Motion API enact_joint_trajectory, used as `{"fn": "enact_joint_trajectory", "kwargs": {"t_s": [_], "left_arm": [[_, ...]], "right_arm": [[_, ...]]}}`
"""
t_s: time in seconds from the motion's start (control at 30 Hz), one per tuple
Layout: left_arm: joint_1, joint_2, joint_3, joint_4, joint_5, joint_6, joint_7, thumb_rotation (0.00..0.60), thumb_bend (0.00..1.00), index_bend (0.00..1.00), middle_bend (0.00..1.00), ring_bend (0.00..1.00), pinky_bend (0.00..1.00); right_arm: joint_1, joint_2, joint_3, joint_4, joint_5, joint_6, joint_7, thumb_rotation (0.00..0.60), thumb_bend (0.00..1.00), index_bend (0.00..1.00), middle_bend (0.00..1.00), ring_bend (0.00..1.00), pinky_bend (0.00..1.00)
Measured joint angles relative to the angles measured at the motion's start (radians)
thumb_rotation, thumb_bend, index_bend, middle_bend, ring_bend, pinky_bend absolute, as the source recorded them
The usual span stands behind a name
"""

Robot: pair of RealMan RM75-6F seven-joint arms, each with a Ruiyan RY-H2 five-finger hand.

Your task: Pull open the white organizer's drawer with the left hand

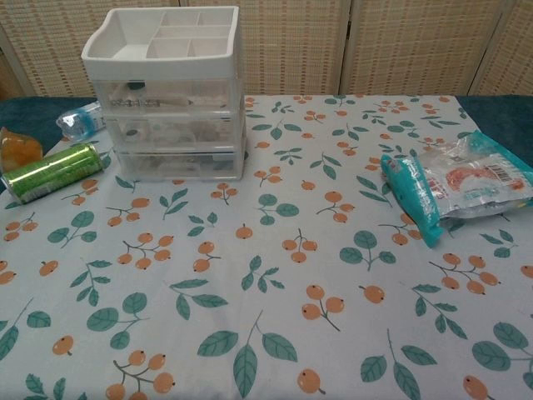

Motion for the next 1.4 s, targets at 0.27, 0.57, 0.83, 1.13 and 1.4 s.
{"fn": "enact_joint_trajectory", "kwargs": {"t_s": [0.27, 0.57, 0.83, 1.13, 1.4], "left_arm": [[0.004, -0.015, -0.014, 0.012, 0.009, -0.01, 0.001, 0.6, 0.19, 0.21, 0.19, 0.26, 0.23], [-0.022, -0.02, -0.041, 0.038, 0.048, -0.039, -0.044, 0.6, 0.19, 0.22, 0.22, 0.31, 0.24], [-0.106, -0.029, -0.071, 0.067, 0.148, -0.111, -0.188, 0.6, 0.19, 0.24, 0.55, 0.65, 0.67], [-0.26, -0.076, -0.089, 0.113, 0.161, -0.359, -0.35, 0.6, 0.19, 0.24, 0.82, 0.92, 0.96], [-0.393, -0.134, -0.109, 0.159, 0.102, -0.588, -0.593, 0.6, 0.26, 0.15, 0.88, 0.96, 1.0]], "right_arm": [[-0.009, -0.004, 0.002, -0.005, 0.009, 0.013, -0.008, 0.6, 0.18, 0.28, 0.28, 0.24, 0.36], [-0.02, 0.026, 0.032, -0.031, 0.024, 0.057, 0.008, 0.6, 0.21, 0.28, 0.28, 0.24, 0.36], [-0.018, 0.049, 0.05, -0.065, 0.025, 0.073, -0.025, 0.6, 0.22, 0.28, 0.28, 0.24, 0.36], [-0.022, 0.046, 0.044, -0.085, 0.029, 0.069, -0.052, 0.6, 0.23, 0.28, 0.28, 0.24, 0.36], [-0.032, 0.045, 0.041, -0.087, 0.036, 0.076, -0.068, 0.6, 0.23, 0.28, 0.28, 0.24, 0.36]]}}
